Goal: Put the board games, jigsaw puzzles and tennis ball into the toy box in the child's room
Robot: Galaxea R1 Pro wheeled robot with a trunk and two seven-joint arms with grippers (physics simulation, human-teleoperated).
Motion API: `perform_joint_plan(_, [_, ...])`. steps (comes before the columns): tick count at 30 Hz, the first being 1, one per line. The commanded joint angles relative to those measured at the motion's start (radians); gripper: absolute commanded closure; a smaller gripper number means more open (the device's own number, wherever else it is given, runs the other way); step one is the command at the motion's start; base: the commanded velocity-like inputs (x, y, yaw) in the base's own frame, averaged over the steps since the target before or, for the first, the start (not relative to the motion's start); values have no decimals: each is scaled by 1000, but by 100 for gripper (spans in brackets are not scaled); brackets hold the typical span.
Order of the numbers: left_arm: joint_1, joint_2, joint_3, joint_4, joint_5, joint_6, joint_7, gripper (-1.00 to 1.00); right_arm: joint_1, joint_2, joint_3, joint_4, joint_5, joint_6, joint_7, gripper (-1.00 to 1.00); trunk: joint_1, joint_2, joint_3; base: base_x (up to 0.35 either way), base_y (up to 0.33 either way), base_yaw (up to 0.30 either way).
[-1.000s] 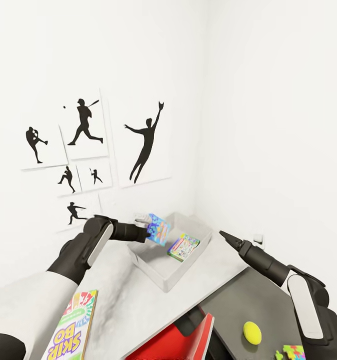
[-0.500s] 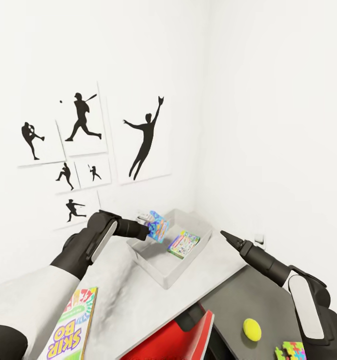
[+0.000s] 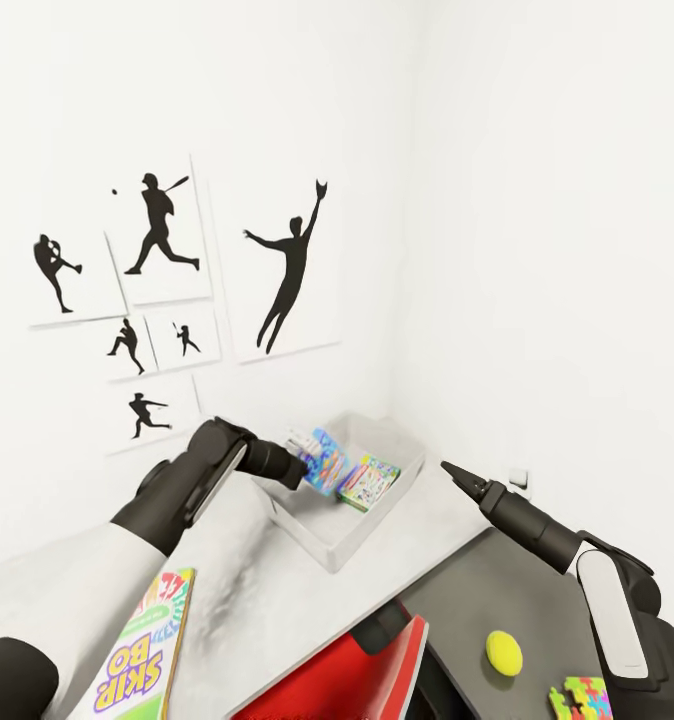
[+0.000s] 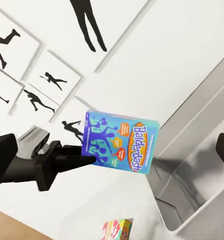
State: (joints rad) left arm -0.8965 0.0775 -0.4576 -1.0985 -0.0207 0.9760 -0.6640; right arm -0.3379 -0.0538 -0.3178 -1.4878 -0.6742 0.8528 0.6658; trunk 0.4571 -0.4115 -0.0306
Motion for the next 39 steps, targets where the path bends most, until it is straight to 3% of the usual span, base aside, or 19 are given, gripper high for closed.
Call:
perform_joint_plan(1, [-2,1,-12,0,-7,3,-6,100,-1,0,-1,0,-1,6,2,-100,1,-3,-4,0,0,0])
perform_joint_plan(12, [-2,4,-35,2,-14,3,-16,100,-1,0,-1,0,-1,5,3,-100,1,-3,-22,0,0,0])
perform_joint_plan(17, [-3,9,-91,2,-15,3,-55,100,-1,0,-1,0,-1,5,2,-100,1,-3,-30,0,0,0])
perform_joint_plan(20, [-4,8,-104,2,-16,2,-79,100,-1,0,-1,0,-1,5,3,-100,1,-3,-35,0,0,0])
perform_joint_plan(25, [-7,10,-109,2,-19,2,-87,100,-1,1,-1,0,-1,5,2,-100,1,-3,-43,0,0,0])
perform_joint_plan(32, [-9,5,-110,3,-80,3,-92,100,-1,0,-1,0,-1,5,3,-100,1,-3,-55,0,0,0])
perform_joint_plan(39, [-10,3,-110,3,-89,3,-94,100,-1,0,-1,0,-1,6,3,-100,1,-3,-66,0,0,0])
